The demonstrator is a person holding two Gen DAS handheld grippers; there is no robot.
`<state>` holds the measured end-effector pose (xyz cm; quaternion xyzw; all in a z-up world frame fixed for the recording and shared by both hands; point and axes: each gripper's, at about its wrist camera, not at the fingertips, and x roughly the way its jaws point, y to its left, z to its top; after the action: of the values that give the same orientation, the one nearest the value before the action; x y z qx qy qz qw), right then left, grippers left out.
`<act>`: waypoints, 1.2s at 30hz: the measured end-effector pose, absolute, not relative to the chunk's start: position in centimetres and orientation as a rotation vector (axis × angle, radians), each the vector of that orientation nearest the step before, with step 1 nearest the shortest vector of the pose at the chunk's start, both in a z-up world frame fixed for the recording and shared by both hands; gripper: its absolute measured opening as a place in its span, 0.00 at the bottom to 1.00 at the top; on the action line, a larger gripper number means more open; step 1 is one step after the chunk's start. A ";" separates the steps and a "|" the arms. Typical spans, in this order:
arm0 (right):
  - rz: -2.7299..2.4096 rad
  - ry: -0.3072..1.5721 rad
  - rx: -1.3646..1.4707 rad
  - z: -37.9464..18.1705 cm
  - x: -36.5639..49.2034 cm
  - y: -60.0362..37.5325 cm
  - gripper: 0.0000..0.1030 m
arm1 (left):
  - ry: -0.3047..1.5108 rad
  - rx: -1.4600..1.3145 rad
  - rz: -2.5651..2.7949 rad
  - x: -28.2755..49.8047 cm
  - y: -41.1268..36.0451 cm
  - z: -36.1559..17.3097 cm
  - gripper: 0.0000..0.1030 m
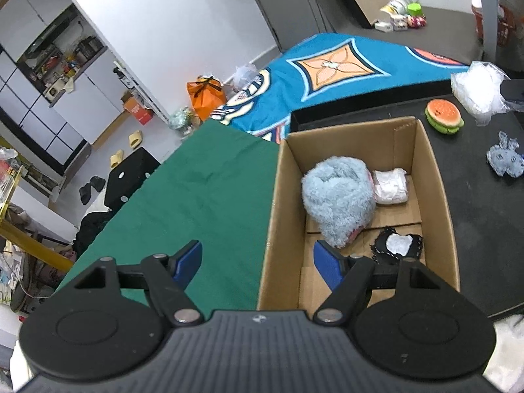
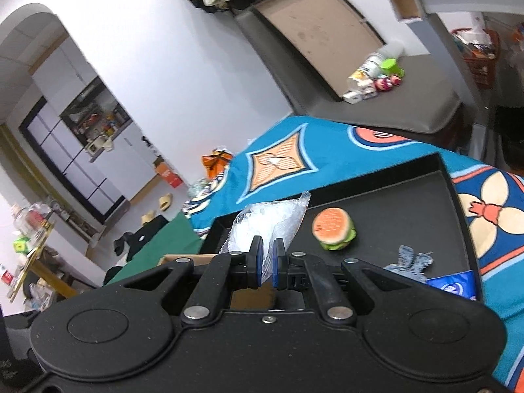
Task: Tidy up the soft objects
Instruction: 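Carry the plastic bag with the right gripper into the box, release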
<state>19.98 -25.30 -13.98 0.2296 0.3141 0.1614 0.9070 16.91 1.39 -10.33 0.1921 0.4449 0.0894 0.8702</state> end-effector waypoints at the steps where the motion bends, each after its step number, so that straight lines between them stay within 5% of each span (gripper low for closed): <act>1: 0.349 0.645 0.470 -13.8 19.8 -25.0 0.06 | 0.928 0.392 0.189 16.8 1.6 -10.2 0.71; 13: 0.488 0.670 0.435 -13.5 19.3 -21.2 0.06 | 0.933 0.308 0.140 15.7 3.8 -10.7 0.65; 32: 0.606 0.710 0.334 -13.5 17.9 -15.7 0.06 | 1.046 0.188 0.095 15.9 6.2 -13.7 0.12; 36: 0.621 0.727 0.311 -13.9 18.0 -14.3 0.06 | 1.046 0.179 0.092 16.0 6.5 -13.9 0.10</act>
<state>18.02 -14.34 -13.87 0.1489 0.3483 0.2976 0.8763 15.98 6.52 -13.93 0.0852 0.4988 0.0438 0.8614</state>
